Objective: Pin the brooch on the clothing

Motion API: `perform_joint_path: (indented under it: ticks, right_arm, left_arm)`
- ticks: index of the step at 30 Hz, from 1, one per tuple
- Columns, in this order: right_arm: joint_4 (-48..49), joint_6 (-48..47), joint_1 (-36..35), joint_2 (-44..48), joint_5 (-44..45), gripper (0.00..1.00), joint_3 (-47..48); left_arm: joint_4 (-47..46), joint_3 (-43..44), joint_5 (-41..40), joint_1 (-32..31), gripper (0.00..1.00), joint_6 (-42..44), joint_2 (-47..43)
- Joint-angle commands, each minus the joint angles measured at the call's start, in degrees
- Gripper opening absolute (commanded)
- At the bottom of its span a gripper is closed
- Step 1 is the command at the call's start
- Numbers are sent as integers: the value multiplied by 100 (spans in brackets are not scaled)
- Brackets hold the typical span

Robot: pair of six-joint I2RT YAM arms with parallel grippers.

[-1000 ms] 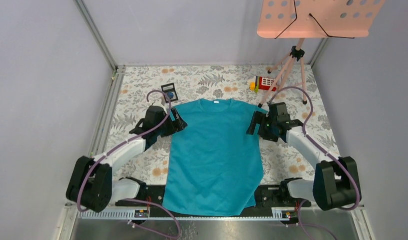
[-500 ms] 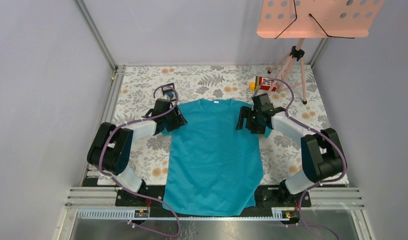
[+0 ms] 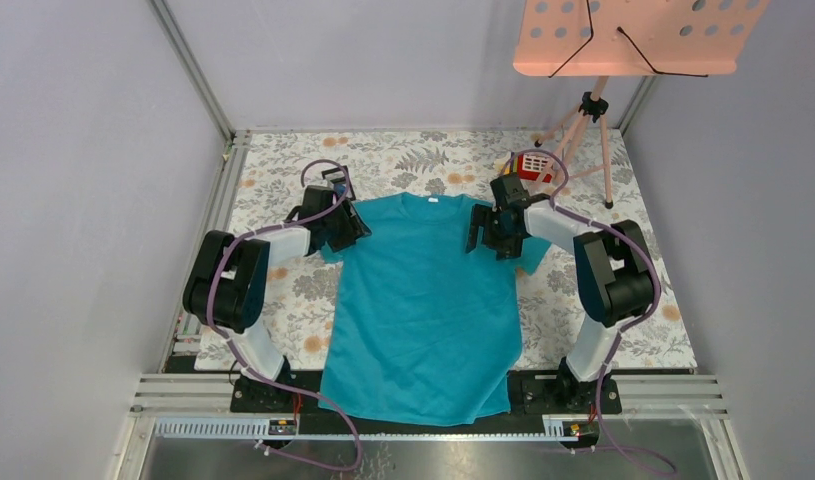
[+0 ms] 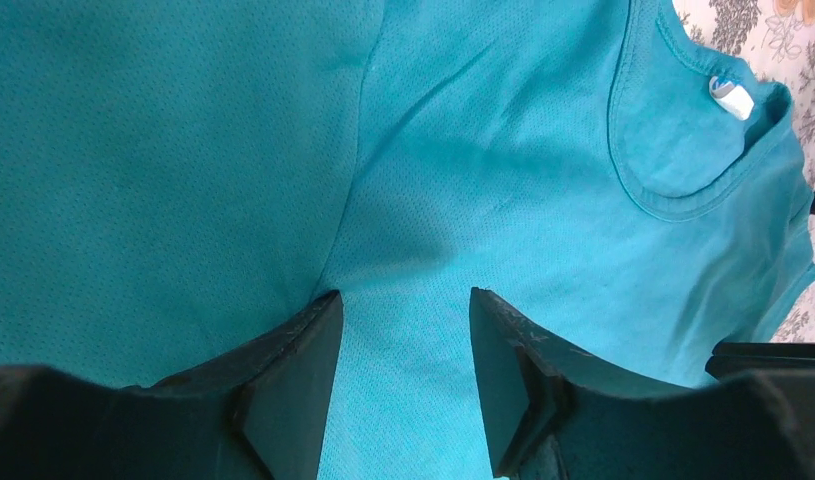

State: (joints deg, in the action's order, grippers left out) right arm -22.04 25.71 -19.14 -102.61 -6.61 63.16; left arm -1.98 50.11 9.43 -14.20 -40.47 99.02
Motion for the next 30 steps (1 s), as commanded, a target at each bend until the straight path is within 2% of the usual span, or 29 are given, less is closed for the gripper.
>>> perform_joint_path:
  ticks: [1,14,20,22,27,30]
  right_arm:
    - [-246,-88,-9,-317,125,86,454]
    - [-628,-205,85,-1087,29,86,1472]
    - [-678,-391,85,-779,-80,88,1469]
    - [-725,-498,85,-543,-130,91,1448]
    - [-889,-733,84,252,-173,97,1323]
    - [-1033,-762,82,750,-163,97,1116]
  left_arm:
    - [-4,173,37,192,55,64,263]
    - [320,779,28,321,54,189,497]
    - [250,663,136,276,55,464,193]
    - [252,641,161,210,59,637,-39]
    - [524,696,76,-68,80,926,-813]
    - [846,733,-162,-269,85,1067,-1325]
